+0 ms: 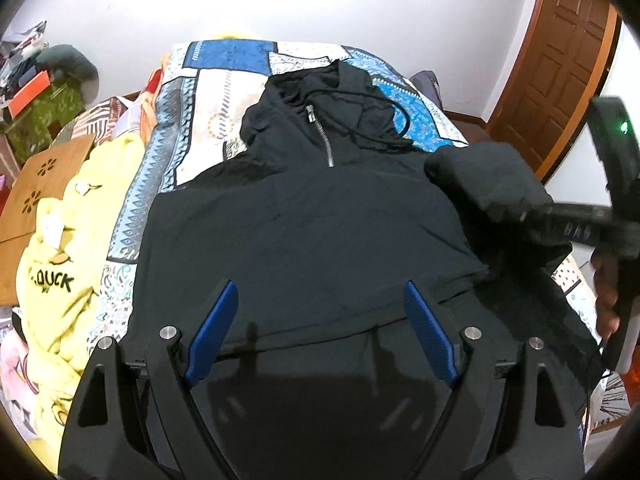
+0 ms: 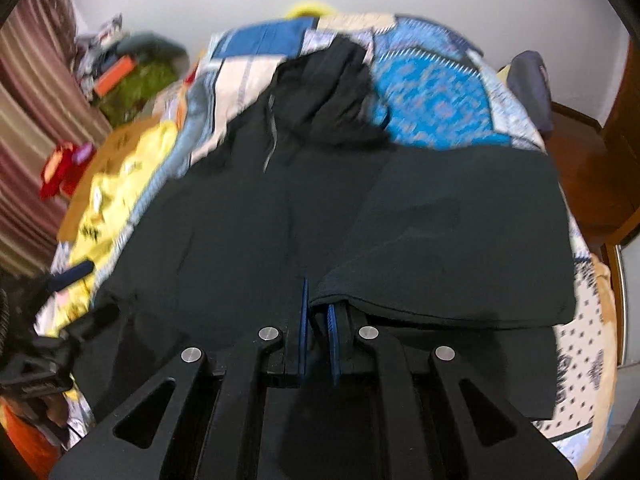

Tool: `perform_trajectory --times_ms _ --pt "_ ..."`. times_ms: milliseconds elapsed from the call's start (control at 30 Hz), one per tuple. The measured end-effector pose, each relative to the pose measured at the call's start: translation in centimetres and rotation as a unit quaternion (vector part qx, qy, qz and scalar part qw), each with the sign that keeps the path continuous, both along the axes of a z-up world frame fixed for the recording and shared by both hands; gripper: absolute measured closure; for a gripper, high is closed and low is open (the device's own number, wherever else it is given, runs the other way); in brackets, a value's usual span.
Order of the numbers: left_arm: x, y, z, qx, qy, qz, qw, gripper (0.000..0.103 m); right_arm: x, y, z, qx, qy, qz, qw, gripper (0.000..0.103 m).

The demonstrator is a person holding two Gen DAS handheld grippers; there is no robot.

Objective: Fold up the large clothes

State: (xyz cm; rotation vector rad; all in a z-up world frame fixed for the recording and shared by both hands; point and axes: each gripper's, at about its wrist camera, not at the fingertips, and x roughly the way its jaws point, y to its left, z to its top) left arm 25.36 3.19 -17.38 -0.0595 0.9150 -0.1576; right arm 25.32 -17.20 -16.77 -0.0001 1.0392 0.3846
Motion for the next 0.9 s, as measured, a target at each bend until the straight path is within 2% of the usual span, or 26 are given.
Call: perform_trajectory --times_ms 233,367,400,533,633,767,900 --pt "-0.7 -0.1 -0.5 0.012 0.010 -0.002 0.9999 0.019 -0.7 0.4 -2.1 -0.036 0.047 0.016 0.998 0.090" --pt "-0.6 -1.0 -0.1 0.023 0.008 -0.010 0.9997 0.019 -1.5 0.2 -1.7 -0.028 0.076 0.039 0.996 0.064" --pt "-0.6 -1.4 0.2 0.027 0.006 -0.013 0.9995 0.019 -1.8 0.0 -1.4 -0.026 0.076 0.044 0.996 0.063" --pt "-0.5 -3.3 1.4 0.043 -0.007 -0.031 0.9986 0.019 -3.6 -1.6 0.6 -0.024 0.048 0.054 0.997 0.063" --pt "-0.3 -5.2 2.4 0.057 -0.019 -0.049 0.9970 0.019 -4.5 -3.8 1.8 -0.008 0.027 0.040 0.999 0.063" --pt "0.3 -8.4 3.3 0.075 -0.032 -0.076 0.9937 0.016 -5.3 -8.0 3.6 0.003 -0.010 -0.003 1.000 0.063" --pt "1.5 -12.2 3.5 0.090 -0.036 -0.109 0.9894 0.015 -6.0 -12.3 4.3 -0.008 -0.040 -0.057 0.998 0.063"
